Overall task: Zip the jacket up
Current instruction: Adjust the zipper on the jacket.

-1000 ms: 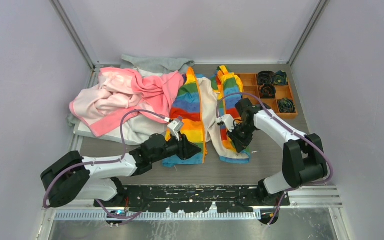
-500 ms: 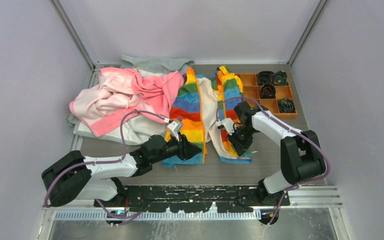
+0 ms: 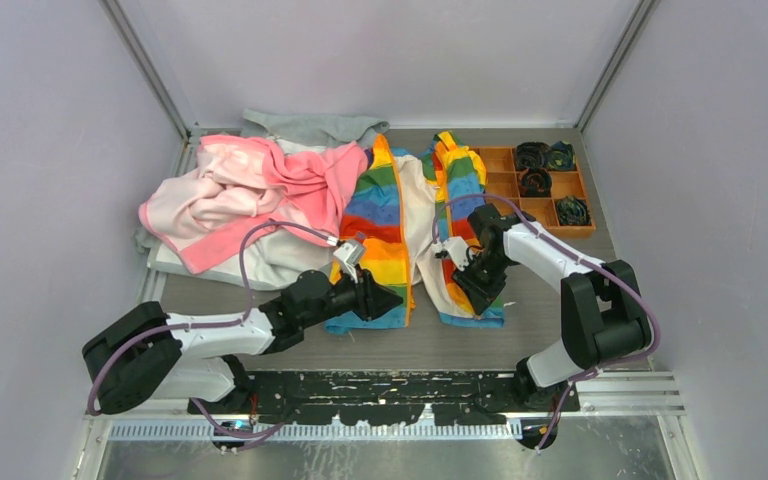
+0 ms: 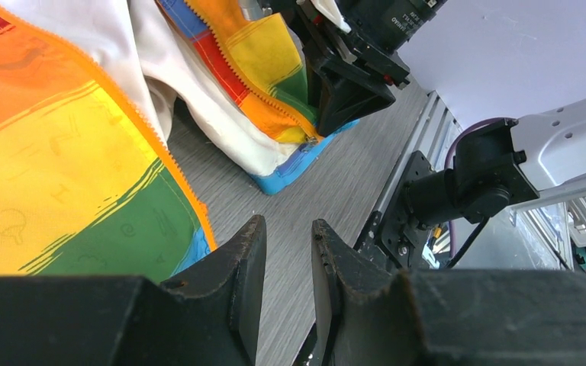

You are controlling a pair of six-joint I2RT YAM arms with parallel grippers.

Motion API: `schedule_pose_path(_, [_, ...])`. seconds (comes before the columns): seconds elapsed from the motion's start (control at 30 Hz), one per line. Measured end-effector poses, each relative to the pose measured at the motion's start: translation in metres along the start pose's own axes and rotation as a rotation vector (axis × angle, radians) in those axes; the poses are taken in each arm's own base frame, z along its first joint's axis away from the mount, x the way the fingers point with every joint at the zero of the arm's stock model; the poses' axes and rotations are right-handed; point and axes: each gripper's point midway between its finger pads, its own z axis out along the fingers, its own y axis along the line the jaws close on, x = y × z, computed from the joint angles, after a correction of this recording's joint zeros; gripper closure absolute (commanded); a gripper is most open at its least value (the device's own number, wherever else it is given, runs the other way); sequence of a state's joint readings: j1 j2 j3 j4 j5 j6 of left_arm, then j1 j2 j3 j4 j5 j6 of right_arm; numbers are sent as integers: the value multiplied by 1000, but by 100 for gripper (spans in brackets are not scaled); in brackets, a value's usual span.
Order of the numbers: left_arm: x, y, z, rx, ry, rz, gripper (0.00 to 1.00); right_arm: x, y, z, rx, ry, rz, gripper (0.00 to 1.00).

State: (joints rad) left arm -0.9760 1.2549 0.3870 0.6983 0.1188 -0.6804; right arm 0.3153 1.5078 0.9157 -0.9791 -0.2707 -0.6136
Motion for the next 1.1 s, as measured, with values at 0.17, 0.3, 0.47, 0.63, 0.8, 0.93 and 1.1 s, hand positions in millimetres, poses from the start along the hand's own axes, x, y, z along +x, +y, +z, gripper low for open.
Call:
schedule_pose_path(0.17, [-6,-3,-2,6,-19,2,71,0,0,0,-2,-1,0,62])
schedule_pose_path(0.3, [-9,-4,-3,6,-28,4,71,0,1,0,-4,-2,0,60])
schedule_pose_path(0.47, [-11,-6,-5,6,-34,5,71,-1,2,0,-10,-6,0,58])
schedule_pose_path(0.63, [-13,-6,-6,4,-39,8,71,-2,3,0,-16,-10,0,57])
schedule_pose_path(0.8, [-13,-6,-6,4,-40,8,71,-2,3,-1,-13,-16,-2,58])
schedule_pose_path(0.93, [-13,-6,-6,4,-39,8,71,-2,3,-1,-12,-16,-3,61])
schedule_pose_path(1.1, [-13,-6,-6,4,-39,8,71,-2,3,-1,-11,-16,-5,68])
